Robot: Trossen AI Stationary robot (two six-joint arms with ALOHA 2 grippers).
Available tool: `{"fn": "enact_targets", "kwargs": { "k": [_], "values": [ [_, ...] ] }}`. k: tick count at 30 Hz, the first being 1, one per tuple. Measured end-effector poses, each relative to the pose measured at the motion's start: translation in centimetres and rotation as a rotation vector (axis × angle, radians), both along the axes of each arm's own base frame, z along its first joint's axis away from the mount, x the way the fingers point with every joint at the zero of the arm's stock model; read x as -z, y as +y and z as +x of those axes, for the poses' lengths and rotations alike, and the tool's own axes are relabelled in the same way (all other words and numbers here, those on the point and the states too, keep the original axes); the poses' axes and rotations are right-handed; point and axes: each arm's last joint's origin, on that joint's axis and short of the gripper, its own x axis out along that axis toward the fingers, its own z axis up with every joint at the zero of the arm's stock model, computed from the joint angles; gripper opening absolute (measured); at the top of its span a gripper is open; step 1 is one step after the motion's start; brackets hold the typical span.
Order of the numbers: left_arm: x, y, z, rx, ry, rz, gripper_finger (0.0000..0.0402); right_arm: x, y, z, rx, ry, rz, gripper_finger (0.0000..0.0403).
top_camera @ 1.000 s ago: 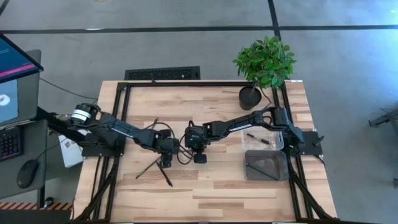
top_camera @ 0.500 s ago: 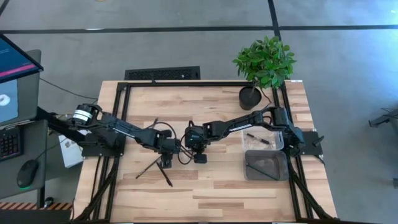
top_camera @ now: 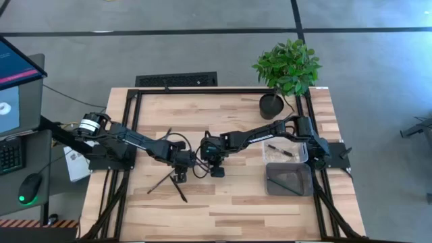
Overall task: Sort pens & pencils
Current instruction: Put the brown pencil into the black transparent bin
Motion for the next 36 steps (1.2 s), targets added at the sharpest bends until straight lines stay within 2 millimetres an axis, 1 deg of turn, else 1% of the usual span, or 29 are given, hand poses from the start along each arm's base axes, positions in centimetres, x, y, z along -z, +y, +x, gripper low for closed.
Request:
{"fn": "enact_targets", "kwargs": {
  "k": [6, 18, 28, 36],
  "values": [
    [0.01, 0.15, 0.02, -0.031, -0.003, 0.013, 0.0067, 0.00, 0.00, 0.00, 0.000, 0.000, 0.000, 0.0031],
    [0.04, 0.20, 0.00, -0.043, -0.003, 0.012, 0.0005, 0.00, 0.00, 0.00, 0.000, -0.001, 0.000, 0.0030],
    [0.05, 0.20, 0.00, -0.020, -0.002, 0.016, 0.0001, 0.00, 0.00, 0.00, 0.000, -0.001, 0.000, 0.0027],
    [0.05, 0.16, -0.01, -0.012, 0.001, -0.002, 0.0000, 0.00, 0.00, -0.01, 0.000, 0.002, 0.000, 0.0035]
  ]
}}
